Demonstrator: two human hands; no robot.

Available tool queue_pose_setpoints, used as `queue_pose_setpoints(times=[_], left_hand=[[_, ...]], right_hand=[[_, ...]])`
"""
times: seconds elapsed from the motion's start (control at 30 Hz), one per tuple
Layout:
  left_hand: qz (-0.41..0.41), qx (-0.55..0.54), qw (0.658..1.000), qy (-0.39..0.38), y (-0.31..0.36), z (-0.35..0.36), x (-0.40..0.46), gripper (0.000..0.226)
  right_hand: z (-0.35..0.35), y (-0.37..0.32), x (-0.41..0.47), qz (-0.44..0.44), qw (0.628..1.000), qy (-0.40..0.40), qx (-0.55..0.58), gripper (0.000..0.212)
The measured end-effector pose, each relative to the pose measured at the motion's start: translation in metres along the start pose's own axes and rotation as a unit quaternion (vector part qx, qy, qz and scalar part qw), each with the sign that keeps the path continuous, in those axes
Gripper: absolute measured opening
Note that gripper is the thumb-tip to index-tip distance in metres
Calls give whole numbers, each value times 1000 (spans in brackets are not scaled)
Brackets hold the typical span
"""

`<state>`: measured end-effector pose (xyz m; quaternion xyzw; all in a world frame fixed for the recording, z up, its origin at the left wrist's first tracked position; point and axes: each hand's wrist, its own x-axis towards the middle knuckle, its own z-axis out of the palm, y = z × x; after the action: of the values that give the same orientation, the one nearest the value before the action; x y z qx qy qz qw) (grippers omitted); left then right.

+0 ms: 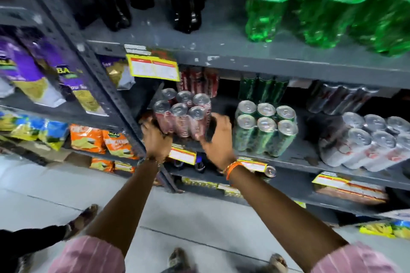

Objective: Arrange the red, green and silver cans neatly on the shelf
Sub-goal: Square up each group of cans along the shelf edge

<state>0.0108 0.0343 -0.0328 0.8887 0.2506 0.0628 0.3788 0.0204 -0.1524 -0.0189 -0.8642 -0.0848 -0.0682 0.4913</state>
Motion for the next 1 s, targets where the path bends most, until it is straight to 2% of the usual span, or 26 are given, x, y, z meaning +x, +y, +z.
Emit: queue_pose_setpoints(times=[0.07, 0.13, 0.17, 0.27, 0.33, 0.43, 0.57, 0.7, 0.87, 0.93, 1.0], left_hand=[[62, -2, 996, -70, -10, -6, 20, 68], [116, -18, 987, -108, -17, -8, 37, 46], [118, -58, 983, -124, -20, -11, 43, 41], [104, -47, 980, -161, -29, -20, 58, 60], [109, -41, 981, -157, -29, -25, 59, 71], [88, -41, 985, -144, -33, -26, 59, 65], [98, -50, 987, -117, -40, -25, 52, 56], [105, -61, 986, -117, -47, -27, 50, 57], [124, -45, 985, -110, -43, -31, 43, 48], [111, -29, 988, -108, -40, -32, 40, 52], [112, -15, 989, -93, -36, -38, 33, 67]], right_hand=[[28, 0, 18, 95, 995, 11, 3, 73], [46, 5, 31, 152, 988, -8, -9, 72], [54, 8, 35, 166, 986, -12, -6, 69], [66, 13, 35, 173, 985, 6, 14, 59], [66, 13, 30, 180, 984, -1, 12, 47], [64, 8, 24, 187, 982, 6, 6, 40], [67, 3, 17, 182, 983, 4, -3, 41], [67, -1, 12, 184, 983, 9, -12, 41], [59, -12, 13, 201, 979, -21, -35, 43], [55, -18, 11, 206, 977, -27, -38, 48], [47, -31, 1, 190, 981, -10, -40, 62]])
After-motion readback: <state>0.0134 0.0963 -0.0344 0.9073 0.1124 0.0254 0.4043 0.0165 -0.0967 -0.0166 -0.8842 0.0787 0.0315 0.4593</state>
